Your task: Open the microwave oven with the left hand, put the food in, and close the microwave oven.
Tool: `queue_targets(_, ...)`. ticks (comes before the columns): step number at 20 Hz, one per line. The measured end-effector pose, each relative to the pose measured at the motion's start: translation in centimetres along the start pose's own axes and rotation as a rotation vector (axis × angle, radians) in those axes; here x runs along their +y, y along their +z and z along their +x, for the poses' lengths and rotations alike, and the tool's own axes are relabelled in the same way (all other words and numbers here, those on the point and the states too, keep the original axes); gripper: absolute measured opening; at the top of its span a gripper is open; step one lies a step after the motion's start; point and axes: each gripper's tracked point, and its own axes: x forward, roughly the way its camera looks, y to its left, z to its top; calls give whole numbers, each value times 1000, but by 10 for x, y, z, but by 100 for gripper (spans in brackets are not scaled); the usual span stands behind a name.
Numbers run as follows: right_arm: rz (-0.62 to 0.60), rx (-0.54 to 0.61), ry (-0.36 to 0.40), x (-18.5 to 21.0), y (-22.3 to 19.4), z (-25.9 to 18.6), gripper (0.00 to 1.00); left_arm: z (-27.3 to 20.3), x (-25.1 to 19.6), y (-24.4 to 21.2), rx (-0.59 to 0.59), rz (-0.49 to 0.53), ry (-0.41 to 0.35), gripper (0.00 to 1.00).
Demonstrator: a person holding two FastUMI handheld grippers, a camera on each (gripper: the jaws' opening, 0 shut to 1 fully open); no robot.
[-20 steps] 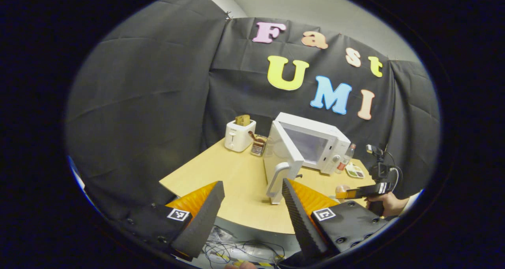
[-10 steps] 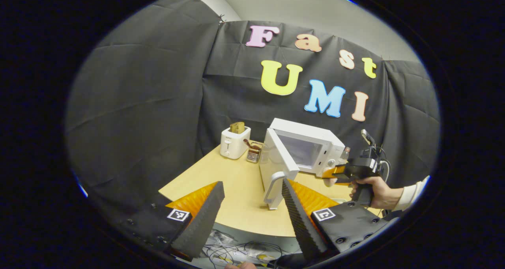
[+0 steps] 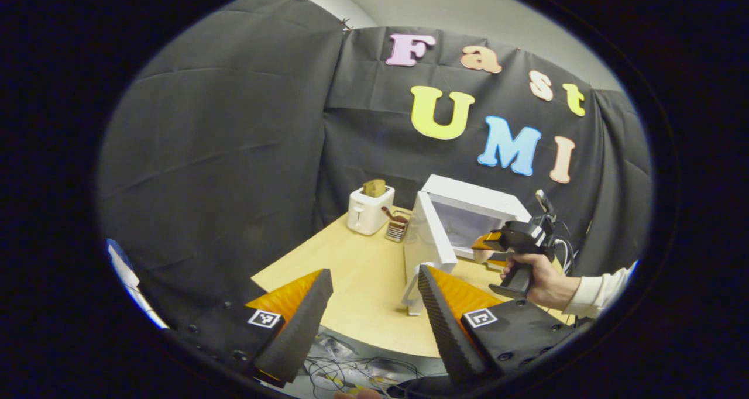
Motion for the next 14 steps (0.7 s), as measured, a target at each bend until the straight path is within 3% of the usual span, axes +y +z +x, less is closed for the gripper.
queue_targets(1,-4,-10,-7,1,2,13,60,-2,1,-3,8,-8,15,94)
queue_targets(6,0,1,-38,-1,8,76,64,5,4,2,21,-18,94,97)
queue_targets(14,45,-103,-97,0,42,143,64,10,15,-14,91,0,180,100)
